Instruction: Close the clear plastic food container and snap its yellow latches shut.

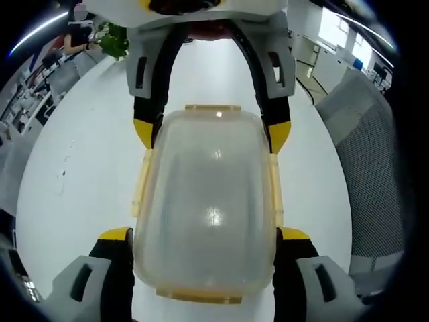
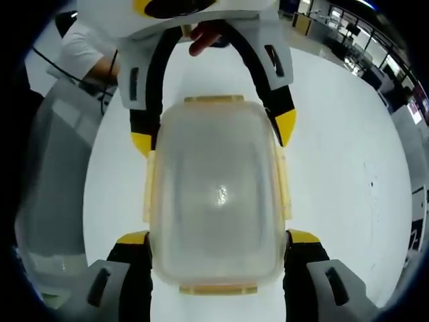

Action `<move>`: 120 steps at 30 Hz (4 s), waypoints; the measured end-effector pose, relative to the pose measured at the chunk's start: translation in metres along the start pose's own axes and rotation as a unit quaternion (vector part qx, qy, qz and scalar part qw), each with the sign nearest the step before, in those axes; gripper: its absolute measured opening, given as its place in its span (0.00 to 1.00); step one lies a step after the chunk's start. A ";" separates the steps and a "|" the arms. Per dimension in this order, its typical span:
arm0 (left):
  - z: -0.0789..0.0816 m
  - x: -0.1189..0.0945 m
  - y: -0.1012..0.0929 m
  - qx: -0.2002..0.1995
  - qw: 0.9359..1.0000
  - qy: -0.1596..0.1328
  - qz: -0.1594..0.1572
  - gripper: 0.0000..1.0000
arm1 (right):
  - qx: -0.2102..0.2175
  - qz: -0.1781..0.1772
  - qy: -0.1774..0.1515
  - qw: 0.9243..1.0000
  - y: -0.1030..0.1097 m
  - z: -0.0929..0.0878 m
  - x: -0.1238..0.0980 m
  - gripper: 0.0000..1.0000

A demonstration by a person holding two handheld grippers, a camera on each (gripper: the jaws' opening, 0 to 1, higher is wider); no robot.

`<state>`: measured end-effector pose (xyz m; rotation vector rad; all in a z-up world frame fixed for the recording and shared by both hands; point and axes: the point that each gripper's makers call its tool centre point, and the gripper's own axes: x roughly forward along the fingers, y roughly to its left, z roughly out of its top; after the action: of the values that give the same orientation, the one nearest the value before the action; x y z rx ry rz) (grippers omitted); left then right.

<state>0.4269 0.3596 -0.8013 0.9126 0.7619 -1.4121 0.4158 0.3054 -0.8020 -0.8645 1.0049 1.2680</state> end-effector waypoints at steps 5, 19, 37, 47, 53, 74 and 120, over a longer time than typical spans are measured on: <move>0.001 -0.001 0.000 0.004 1.000 -0.012 0.001 0.86 | -0.016 -0.003 -0.042 0.999 -0.002 0.005 -0.002 0.81; 0.003 -0.009 0.002 -0.068 0.988 -0.138 0.009 0.92 | 0.058 -0.038 -0.197 0.978 -0.002 0.007 -0.014 0.81; 0.007 -0.029 0.010 -0.229 0.919 -0.311 0.075 0.90 | 0.180 -0.119 -0.342 0.915 0.006 0.015 -0.031 0.75; 0.006 -0.033 0.012 -0.242 0.913 -0.315 0.092 0.83 | 0.223 -0.147 -0.386 0.883 0.007 0.022 -0.042 0.72; 0.007 -0.034 0.012 -0.238 0.913 -0.316 0.100 0.82 | 0.215 -0.159 -0.388 0.882 0.008 0.031 -0.042 0.72; 0.012 -0.048 0.009 -0.233 0.904 -0.330 0.141 0.79 | 0.229 -0.173 -0.389 0.875 0.009 0.024 -0.044 0.71; -0.014 -0.081 -0.015 -0.292 0.875 -0.335 0.190 0.71 | 0.274 -0.212 -0.386 0.855 0.035 0.000 -0.068 0.70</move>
<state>0.4098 0.4112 -0.7375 0.0561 0.3965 -0.9524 0.3793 0.2861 -0.7373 -0.0699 0.4293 0.7554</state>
